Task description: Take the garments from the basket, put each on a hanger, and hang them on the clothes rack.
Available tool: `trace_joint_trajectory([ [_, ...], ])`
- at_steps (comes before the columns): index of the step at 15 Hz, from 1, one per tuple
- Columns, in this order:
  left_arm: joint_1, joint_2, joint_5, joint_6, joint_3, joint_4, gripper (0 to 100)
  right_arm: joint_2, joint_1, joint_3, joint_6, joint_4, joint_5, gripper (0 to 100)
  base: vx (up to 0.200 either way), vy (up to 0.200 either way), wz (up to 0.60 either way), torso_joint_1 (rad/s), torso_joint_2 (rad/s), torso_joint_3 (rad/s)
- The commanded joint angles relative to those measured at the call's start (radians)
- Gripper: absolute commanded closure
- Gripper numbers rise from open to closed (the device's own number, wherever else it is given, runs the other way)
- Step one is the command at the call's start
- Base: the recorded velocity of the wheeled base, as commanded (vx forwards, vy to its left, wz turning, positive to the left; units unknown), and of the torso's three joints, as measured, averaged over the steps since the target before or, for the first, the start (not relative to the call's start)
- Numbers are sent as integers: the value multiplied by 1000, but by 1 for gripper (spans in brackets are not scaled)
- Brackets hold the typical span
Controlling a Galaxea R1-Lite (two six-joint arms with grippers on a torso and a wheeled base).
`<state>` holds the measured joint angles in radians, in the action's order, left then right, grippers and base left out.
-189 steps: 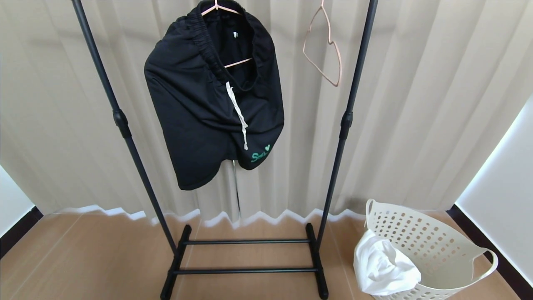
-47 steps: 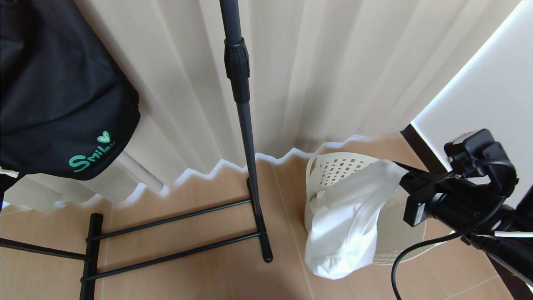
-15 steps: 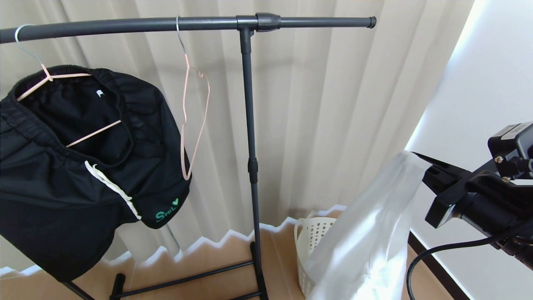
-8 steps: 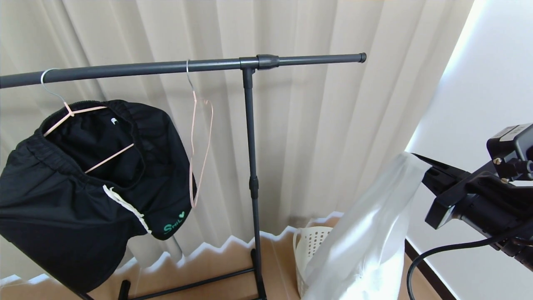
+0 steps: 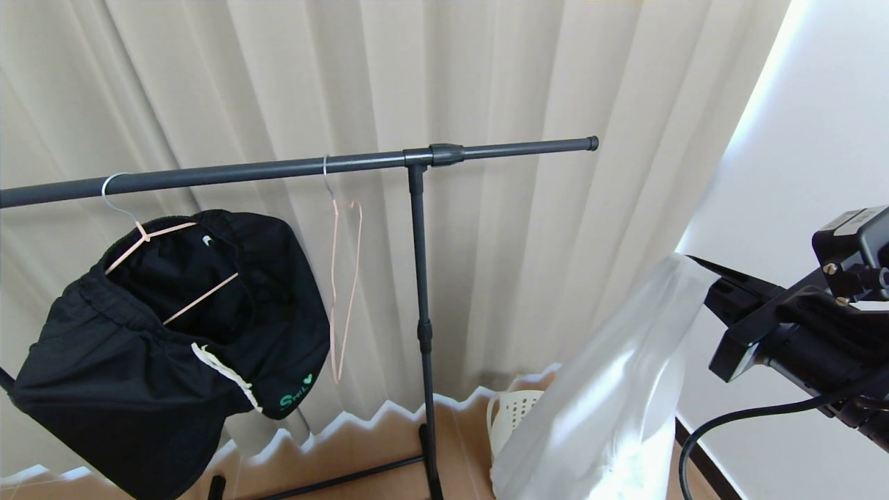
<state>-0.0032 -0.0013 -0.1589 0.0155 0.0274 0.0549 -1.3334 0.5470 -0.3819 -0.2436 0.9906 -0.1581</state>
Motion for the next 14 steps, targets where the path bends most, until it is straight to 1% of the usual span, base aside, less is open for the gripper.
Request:
trace_joint_trajectory([
  [1, 0, 1, 1, 0, 0, 0, 0, -3, 1, 1, 0, 0, 0, 100, 0, 0, 0, 183, -403, -227],
  [14, 0, 1, -1, 1, 0, 0, 0, -3, 1, 1, 0, 0, 0, 100, 0, 0, 0, 164, -360, -196],
])
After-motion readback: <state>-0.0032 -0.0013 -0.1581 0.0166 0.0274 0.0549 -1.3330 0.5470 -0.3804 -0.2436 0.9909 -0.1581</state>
